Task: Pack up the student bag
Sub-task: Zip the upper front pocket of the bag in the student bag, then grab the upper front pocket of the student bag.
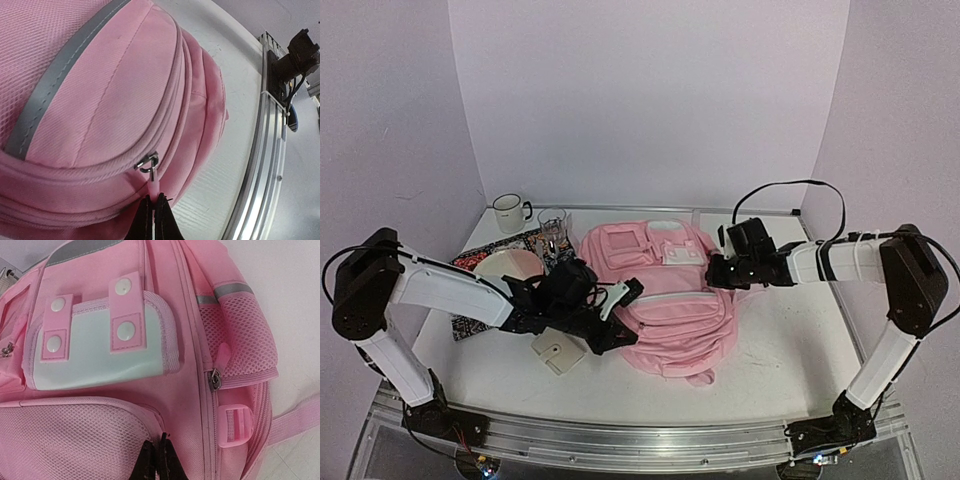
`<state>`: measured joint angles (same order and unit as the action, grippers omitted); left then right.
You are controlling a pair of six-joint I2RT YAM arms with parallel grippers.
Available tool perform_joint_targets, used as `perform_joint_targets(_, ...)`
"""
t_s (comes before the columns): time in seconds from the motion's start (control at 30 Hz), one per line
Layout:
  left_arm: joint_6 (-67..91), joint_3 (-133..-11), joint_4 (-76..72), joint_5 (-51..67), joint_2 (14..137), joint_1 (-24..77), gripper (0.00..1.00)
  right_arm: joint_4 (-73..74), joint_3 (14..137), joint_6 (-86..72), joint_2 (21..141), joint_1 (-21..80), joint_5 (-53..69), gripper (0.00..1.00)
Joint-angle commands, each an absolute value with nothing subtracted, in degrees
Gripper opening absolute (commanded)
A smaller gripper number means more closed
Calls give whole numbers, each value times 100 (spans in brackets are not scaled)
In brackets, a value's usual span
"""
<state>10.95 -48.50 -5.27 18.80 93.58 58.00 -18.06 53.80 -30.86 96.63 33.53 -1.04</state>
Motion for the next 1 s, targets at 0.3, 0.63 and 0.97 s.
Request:
perform_joint_targets(0.3,2359,-5942,-610,1528,9801,6140,34,-1739,5214,-2782,8922,3584,-616,4)
perform_joint_targets(0.63,3250,-5456,-430,421,8715,6104,48,-1078,5086,-2515,8041,4276,-1133,23)
perform_joint_targets(0.97,4777,-5135,-277,-143,8574,5829,56,-1273,4451,-1713,7661,5148,59,42)
